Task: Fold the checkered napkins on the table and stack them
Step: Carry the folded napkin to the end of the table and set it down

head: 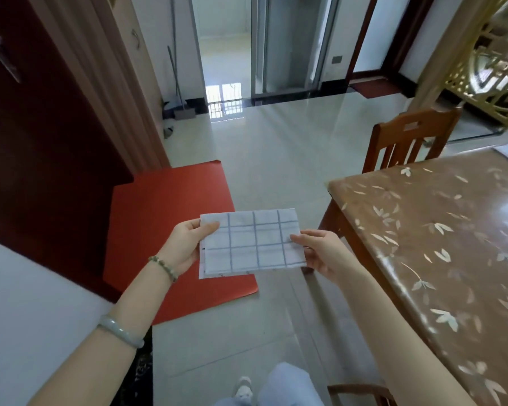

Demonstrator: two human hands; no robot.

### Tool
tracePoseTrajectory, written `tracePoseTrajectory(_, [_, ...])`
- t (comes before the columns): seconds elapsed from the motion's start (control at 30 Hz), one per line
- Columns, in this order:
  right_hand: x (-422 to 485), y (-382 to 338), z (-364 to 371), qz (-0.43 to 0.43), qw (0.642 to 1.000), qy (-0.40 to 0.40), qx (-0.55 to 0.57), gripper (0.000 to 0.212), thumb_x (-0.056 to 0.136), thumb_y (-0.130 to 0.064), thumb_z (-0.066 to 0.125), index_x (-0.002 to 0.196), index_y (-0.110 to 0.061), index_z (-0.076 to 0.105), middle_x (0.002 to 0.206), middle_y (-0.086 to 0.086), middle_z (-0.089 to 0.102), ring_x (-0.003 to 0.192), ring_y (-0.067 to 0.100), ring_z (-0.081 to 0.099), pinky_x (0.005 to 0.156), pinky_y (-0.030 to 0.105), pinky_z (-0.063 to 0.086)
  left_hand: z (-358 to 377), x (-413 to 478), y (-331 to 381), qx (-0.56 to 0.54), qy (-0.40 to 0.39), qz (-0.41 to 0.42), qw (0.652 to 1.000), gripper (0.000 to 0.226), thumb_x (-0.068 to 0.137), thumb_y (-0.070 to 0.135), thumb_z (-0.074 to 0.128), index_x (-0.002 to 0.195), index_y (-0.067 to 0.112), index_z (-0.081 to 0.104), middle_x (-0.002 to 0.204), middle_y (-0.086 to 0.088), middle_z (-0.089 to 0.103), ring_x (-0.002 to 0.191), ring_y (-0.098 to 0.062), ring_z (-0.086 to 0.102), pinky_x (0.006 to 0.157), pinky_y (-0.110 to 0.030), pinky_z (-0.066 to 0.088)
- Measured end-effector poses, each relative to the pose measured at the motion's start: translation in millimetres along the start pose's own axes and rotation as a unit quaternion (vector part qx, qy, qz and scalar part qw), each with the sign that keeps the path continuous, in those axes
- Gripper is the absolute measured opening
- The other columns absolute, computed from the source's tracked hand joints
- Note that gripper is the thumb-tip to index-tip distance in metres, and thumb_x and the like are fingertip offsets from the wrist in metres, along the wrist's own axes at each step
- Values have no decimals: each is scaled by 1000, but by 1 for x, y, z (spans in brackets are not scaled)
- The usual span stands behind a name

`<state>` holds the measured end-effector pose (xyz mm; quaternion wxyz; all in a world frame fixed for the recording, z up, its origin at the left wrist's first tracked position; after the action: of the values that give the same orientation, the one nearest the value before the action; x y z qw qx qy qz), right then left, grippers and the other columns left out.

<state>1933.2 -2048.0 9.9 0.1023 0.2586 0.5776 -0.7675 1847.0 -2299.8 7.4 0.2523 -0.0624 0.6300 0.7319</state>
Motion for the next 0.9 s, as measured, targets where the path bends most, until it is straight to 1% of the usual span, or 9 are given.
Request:
tracePoseTrajectory(0.07, [20, -8, 5, -2, 1000, 21, 12, 30, 83, 1, 67, 110, 12, 61, 100, 26, 68, 76, 29, 69, 64, 33, 60, 0, 23, 7, -17, -29, -29, 999, 24, 91, 13, 58, 109, -3, 64, 105, -18, 71, 87, -22, 71, 73, -33, 59])
tracePoseTrajectory(0.2, [67, -28, 7, -17, 998, 54, 22, 27, 83, 2, 66, 108, 13, 61, 95, 24, 67, 74, 28, 66, 63, 31, 58, 1, 71, 4, 1, -79, -106, 991, 22, 91, 7, 58, 109, -3, 64, 104, -15, 72, 88, -21, 71, 72, -32, 59])
tracePoseTrajectory(0.3, [108, -44, 2, -19, 997, 68, 26, 20, 84, 0, 66, 102, 8, 63, 87, 19, 69, 72, 26, 66, 60, 28, 57, 0, 113, 0, 80, -87, -141, 983, 22, 87, 5, 63, 108, -3, 65, 107, -16, 71, 94, -24, 69, 86, -38, 56])
tracePoseTrajectory(0.4, [157, -66, -5, -19, 997, 71, 32, 13, 82, 0, 68, 94, 2, 65, 79, 14, 72, 68, 23, 69, 58, 28, 58, 2, 166, 19, 90, -68, -119, 986, 26, 86, 5, 65, 110, -4, 64, 106, -16, 71, 100, -31, 67, 94, -46, 51])
tracePoseTrajectory(0.47, [193, -84, -12, -17, 997, 77, 26, 19, 80, -1, 70, 98, 2, 64, 84, 15, 72, 73, 25, 70, 60, 30, 58, 9, 206, 42, 72, -63, -105, 990, 27, 85, 4, 64, 110, -4, 64, 106, -18, 71, 100, -32, 67, 89, -45, 54])
tracePoseTrajectory(0.53, [228, -104, -19, -12, 996, 90, 26, 28, 80, -2, 71, 105, 6, 62, 91, 19, 70, 79, 29, 69, 68, 37, 59, 20, 247, 65, 52, -62, -100, 992, 24, 85, 2, 63, 108, -3, 64, 106, -18, 71, 95, -29, 69, 80, -38, 59])
tracePoseTrajectory(0.6, [260, -128, -26, -13, 994, 106, 37, 29, 80, -1, 69, 106, 9, 61, 91, 20, 68, 78, 30, 67, 73, 41, 58, 35, 282, 91, 45, -73, -90, 992, 22, 86, 0, 63, 108, -2, 64, 105, -17, 71, 95, -29, 70, 76, -36, 59])
tracePoseTrajectory(0.73, [313, -184, -40, -25, 993, 113, 32, 10, 84, 2, 65, 94, 4, 63, 91, 22, 66, 77, 30, 64, 66, 33, 58, 61, 354, 132, 56, -79, -70, 993, 19, 85, -2, 64, 104, -3, 65, 102, -17, 72, 93, -29, 70, 77, -35, 59])
tracePoseTrajectory(0.9, [373, -226, -62, -20, 988, 150, 37, 27, 82, 0, 68, 106, 10, 62, 95, 25, 67, 75, 31, 65, 61, 34, 58, 87, 436, 166, 72, -111, -66, 989, 30, 78, 4, 70, 106, -3, 65, 105, -18, 71, 98, -30, 69, 82, -35, 57])
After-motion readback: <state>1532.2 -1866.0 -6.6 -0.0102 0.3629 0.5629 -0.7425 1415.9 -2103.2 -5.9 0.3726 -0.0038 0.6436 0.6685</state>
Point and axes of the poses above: each hand's wrist, its own x-axis towards the middle knuckle, its own z-axis out of the palm, y = z × x, the point moved 4 cm from there along x, towards the middle knuckle
